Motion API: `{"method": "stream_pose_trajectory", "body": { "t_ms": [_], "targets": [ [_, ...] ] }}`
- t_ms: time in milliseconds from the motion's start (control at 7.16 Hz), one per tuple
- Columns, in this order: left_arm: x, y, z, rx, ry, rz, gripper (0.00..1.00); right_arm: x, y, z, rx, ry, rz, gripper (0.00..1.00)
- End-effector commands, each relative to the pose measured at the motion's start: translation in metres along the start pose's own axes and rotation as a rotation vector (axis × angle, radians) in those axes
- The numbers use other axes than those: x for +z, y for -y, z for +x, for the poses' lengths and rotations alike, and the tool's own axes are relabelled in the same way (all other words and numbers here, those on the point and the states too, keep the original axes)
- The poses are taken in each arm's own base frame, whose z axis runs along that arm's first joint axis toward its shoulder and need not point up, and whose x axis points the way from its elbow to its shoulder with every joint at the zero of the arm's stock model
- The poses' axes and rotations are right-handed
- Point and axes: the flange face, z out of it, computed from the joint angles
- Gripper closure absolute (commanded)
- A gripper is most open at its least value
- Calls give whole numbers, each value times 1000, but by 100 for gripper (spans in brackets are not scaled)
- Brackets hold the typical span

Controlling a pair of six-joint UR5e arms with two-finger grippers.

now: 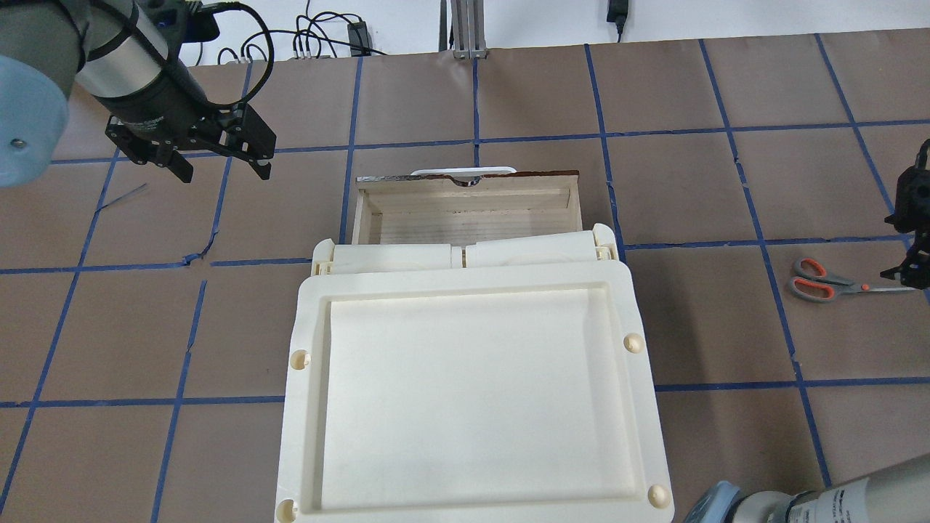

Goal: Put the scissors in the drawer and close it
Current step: 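Lower the right gripper onto the scissors and close on them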

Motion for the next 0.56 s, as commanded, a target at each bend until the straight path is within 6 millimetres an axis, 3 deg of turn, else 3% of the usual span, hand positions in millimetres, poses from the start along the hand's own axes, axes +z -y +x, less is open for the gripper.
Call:
{"method": "stream_pose_trajectory", "body": {
  "t_ms": [0,419],
  "targets": [
    [0,0,0,8,1,-4,0,21,11,-27,-48,4,3,12],
    [2,-1,0,14,-2,-10,0,25,9,-22,-40,69,40,14]
  ]
}}
